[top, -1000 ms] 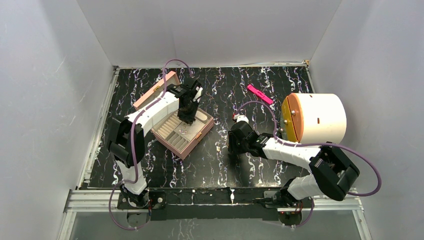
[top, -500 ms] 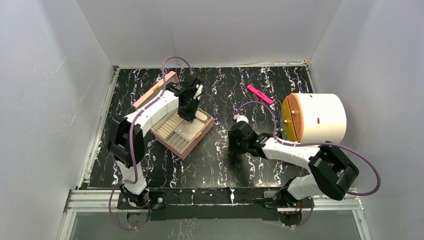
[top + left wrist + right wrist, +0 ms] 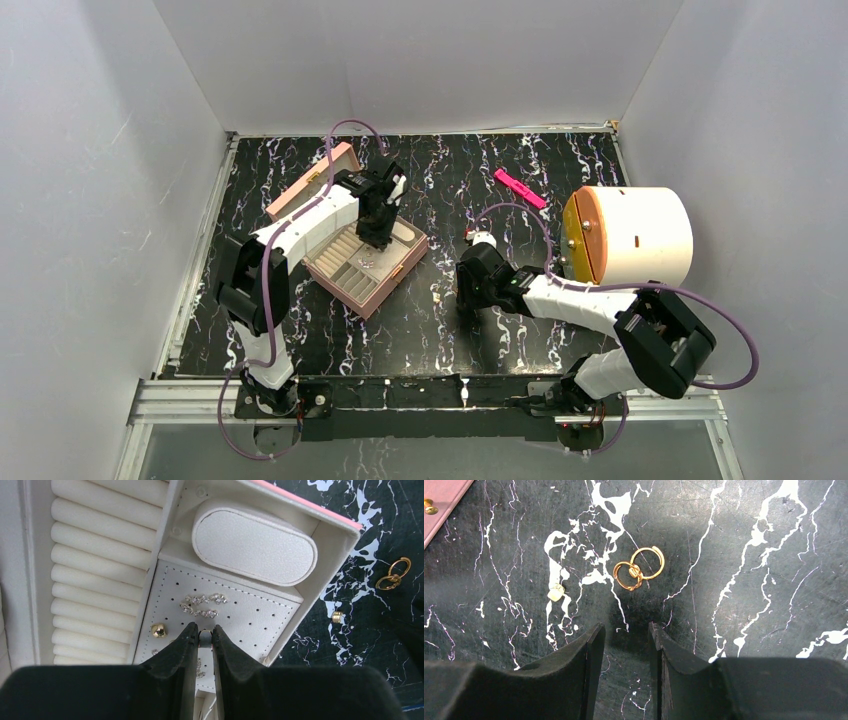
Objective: Organize the mixed jewelry
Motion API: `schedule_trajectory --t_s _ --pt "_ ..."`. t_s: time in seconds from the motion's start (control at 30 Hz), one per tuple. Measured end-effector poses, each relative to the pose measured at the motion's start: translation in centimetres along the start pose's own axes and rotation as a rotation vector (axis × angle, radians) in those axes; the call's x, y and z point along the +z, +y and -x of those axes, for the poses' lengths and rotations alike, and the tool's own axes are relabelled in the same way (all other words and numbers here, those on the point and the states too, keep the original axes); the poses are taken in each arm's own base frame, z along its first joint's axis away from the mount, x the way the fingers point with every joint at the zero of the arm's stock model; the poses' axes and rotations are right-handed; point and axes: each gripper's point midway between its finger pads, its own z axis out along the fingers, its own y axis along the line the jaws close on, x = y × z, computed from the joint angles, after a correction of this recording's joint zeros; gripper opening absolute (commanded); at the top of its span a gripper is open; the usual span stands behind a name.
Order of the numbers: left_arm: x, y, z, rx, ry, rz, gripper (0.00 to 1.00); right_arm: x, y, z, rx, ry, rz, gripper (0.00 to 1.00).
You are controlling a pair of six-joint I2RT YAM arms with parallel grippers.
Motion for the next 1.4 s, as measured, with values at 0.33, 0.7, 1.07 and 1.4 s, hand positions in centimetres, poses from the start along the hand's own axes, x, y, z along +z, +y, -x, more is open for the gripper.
schedule_trajectory --t_s 0.33,0.7,1.07,1.4 --pt "-0.17 -0.18 0.71 -0.01 -0.033 -0.006 0.14 0.01 -0.01 -0.02 0.0 0.001 0.0 0.46" --pt "0.13 -0.07 0.3 -0.009 -0.028 -0.003 0.14 0.01 -0.01 -0.02 0.0 0.001 -0.001 0.46" --pt "0.46 -0.04 0.18 -0.01 -0.03 -0.003 0.14 0.19 -0.13 -0.24 -0.003 0.009 -0.006 0.46" --pt "0.51 0.07 0.15 -0.01 -0.037 0.001 0.23 0.23 -0.15 -0.27 -0.005 0.01 -0.007 0.46"
